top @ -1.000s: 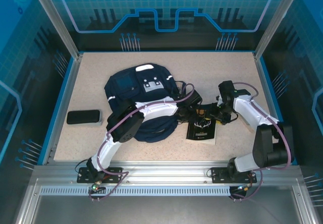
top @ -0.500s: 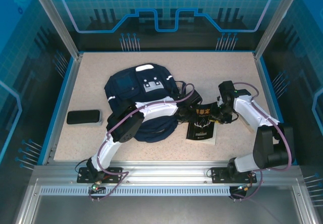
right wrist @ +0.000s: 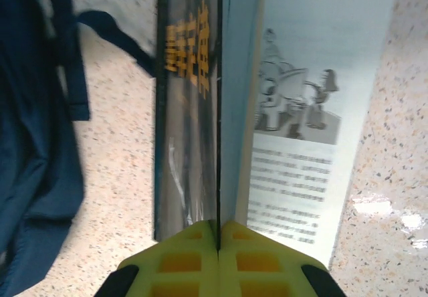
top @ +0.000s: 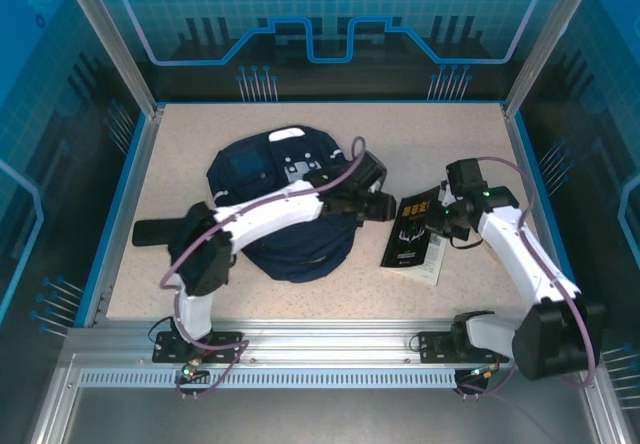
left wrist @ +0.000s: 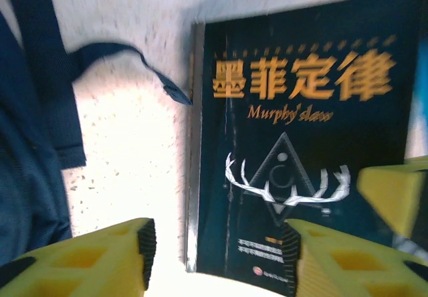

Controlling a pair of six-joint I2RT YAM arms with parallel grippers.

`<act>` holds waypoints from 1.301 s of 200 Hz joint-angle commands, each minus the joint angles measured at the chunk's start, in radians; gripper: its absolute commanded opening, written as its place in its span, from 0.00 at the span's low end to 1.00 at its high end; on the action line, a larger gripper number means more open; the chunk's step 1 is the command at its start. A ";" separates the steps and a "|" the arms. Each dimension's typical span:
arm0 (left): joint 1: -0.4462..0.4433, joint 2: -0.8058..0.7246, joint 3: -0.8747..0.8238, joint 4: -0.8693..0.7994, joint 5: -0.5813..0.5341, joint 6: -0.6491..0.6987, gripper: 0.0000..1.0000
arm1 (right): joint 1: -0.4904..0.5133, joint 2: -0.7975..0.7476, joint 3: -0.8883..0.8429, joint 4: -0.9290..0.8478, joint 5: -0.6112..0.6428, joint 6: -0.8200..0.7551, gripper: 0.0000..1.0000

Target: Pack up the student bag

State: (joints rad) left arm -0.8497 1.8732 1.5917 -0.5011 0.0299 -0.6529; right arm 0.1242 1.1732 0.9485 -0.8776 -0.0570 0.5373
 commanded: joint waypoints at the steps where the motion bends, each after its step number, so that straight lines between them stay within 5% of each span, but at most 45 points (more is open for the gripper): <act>1: 0.045 -0.114 -0.084 0.025 -0.029 0.002 0.61 | -0.019 -0.075 0.023 0.057 -0.039 -0.030 0.00; 86: 0.248 -0.494 -0.493 0.177 0.023 -0.056 0.98 | 0.012 -0.133 0.089 0.247 -0.432 -0.052 0.00; 183: 0.406 -0.593 -0.710 0.493 0.417 -0.213 0.99 | 0.213 0.114 0.262 0.411 -0.697 -0.019 0.00; 207: 0.449 -0.624 -0.742 0.449 0.364 -0.236 0.99 | 0.252 0.201 0.308 0.433 -0.755 -0.003 0.00; 260: 0.482 -0.657 -0.809 0.291 0.137 -0.231 0.99 | 0.281 0.471 0.382 0.294 -0.632 -0.049 0.00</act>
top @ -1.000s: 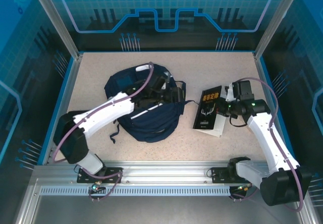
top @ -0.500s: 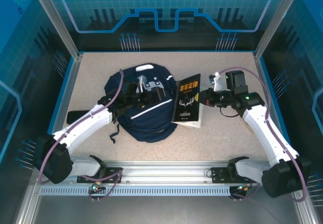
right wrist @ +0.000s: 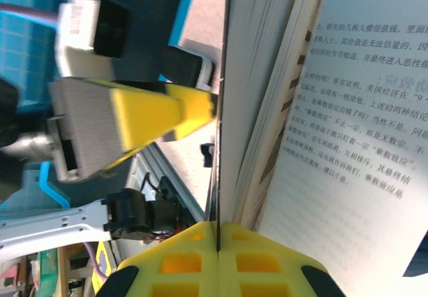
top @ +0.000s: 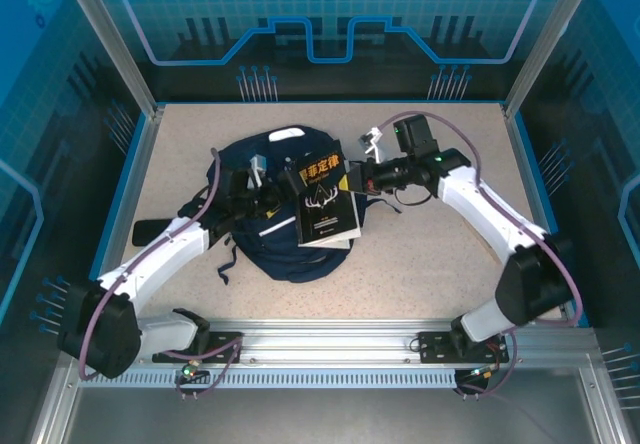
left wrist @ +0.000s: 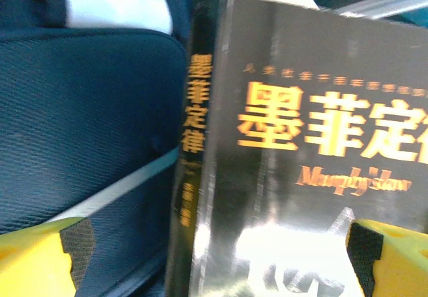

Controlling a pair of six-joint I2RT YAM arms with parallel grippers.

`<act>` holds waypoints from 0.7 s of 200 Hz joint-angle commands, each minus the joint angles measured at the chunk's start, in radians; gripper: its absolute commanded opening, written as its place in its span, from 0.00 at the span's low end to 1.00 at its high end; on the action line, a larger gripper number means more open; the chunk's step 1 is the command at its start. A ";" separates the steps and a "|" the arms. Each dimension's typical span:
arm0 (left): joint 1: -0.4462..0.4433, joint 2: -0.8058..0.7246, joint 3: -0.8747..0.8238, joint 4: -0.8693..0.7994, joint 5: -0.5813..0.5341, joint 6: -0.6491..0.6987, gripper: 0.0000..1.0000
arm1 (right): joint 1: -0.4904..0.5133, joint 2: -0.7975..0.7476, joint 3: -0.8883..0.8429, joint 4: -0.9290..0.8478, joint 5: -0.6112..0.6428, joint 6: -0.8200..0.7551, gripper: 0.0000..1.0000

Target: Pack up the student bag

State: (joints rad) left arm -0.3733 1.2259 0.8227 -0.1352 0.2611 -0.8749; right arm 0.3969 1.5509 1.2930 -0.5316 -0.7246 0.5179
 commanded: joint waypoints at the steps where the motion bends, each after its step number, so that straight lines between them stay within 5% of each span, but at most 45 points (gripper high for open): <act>1: 0.006 -0.009 -0.042 -0.074 -0.095 -0.009 0.99 | 0.008 0.097 0.039 -0.053 0.040 -0.031 0.00; 21: 0.005 0.015 -0.063 -0.066 -0.097 -0.009 0.99 | 0.010 0.165 0.048 -0.084 0.126 -0.051 0.08; 64: 0.006 0.086 -0.073 -0.019 -0.021 0.002 0.97 | 0.022 0.222 0.059 -0.140 0.309 -0.085 0.49; 95: 0.003 0.145 -0.056 0.021 0.049 0.002 0.88 | 0.036 0.245 0.069 -0.184 0.413 -0.096 0.51; 140: -0.012 0.237 -0.018 0.032 0.096 0.021 0.75 | 0.040 0.290 0.065 -0.177 0.399 -0.094 0.46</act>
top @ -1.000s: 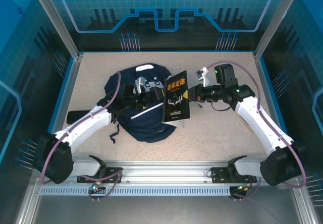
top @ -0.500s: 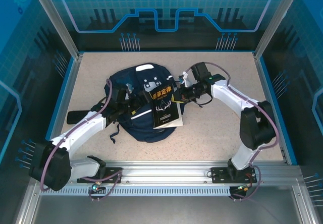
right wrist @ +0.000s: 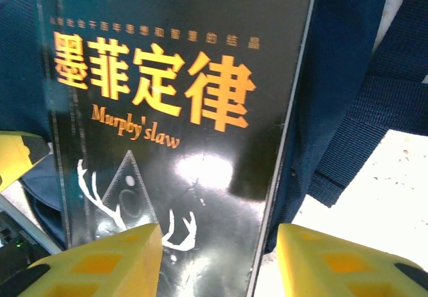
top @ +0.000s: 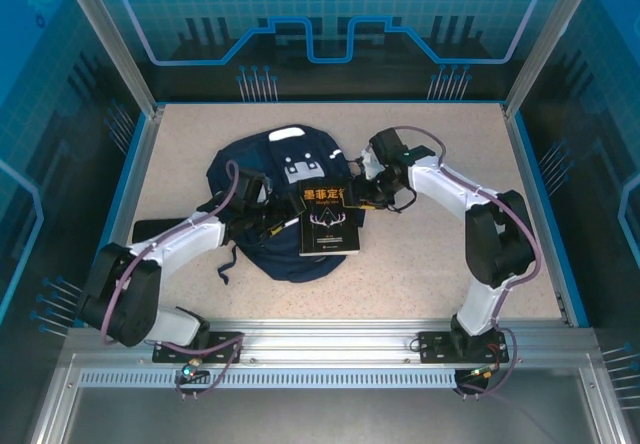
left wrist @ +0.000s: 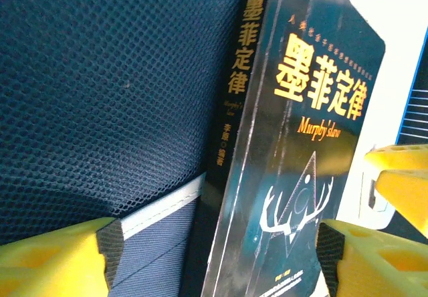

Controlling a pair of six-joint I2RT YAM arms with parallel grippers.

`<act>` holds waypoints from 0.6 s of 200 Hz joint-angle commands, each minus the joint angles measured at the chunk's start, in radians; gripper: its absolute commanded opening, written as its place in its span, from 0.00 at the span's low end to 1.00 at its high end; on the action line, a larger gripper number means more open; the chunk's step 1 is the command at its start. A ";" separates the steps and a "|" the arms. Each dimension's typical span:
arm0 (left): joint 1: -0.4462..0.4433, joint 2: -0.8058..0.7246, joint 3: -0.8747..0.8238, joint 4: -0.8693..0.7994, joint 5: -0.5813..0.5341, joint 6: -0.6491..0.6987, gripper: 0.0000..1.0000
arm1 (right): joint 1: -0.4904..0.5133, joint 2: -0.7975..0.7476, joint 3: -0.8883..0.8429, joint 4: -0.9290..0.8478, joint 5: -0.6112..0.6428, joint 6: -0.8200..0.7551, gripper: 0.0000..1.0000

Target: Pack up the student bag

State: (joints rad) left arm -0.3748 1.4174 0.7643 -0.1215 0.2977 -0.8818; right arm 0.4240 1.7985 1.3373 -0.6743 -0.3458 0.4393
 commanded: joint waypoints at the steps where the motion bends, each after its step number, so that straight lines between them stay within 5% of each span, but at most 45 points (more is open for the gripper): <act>1: -0.011 0.047 0.041 0.017 0.060 0.029 0.75 | 0.013 0.044 0.021 -0.034 0.020 -0.015 0.46; 62: -0.026 0.155 0.084 0.044 0.135 0.048 0.60 | 0.016 0.101 0.006 0.016 -0.043 -0.008 0.41; 120: -0.030 0.153 0.066 0.205 0.266 -0.016 0.58 | 0.016 0.128 -0.004 0.041 -0.094 -0.005 0.38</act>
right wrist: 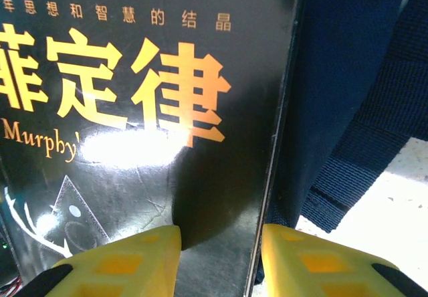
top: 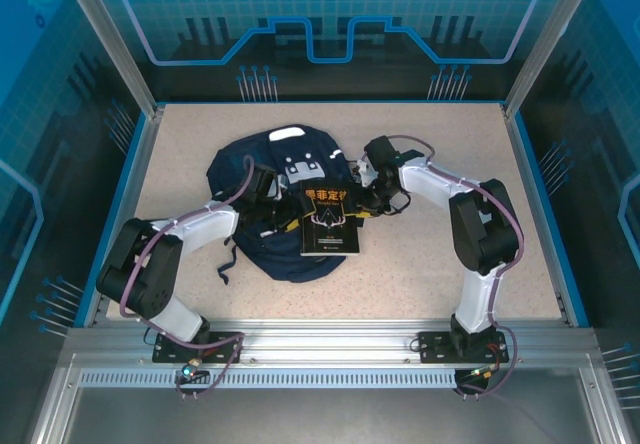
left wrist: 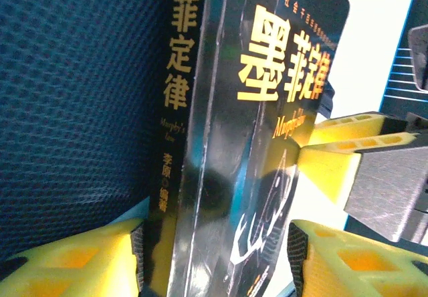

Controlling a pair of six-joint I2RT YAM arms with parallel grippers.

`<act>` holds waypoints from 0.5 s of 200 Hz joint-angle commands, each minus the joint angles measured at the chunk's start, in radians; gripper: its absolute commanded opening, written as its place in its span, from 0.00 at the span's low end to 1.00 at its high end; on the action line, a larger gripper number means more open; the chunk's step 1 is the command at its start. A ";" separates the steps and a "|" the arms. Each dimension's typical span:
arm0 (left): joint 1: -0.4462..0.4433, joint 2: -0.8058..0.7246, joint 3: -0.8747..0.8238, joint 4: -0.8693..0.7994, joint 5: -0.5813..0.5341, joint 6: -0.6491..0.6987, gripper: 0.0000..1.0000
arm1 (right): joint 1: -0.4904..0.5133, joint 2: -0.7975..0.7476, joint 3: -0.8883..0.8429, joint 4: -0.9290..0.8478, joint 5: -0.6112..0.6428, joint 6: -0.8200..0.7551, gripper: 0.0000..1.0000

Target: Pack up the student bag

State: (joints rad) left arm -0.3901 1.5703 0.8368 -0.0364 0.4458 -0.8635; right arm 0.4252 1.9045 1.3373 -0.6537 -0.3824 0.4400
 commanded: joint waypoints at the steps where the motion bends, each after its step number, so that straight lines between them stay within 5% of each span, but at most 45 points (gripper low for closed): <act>1: -0.015 -0.001 -0.007 0.124 0.119 -0.036 0.58 | 0.015 0.022 -0.004 0.021 -0.059 -0.006 0.38; 100: -0.015 -0.017 -0.029 0.203 0.152 -0.092 0.40 | 0.001 -0.025 -0.033 0.063 -0.113 -0.003 0.38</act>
State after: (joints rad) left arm -0.3908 1.5639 0.8177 0.0566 0.5327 -0.9192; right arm 0.4164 1.9041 1.3296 -0.6395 -0.3828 0.4397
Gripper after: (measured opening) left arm 0.403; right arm 0.380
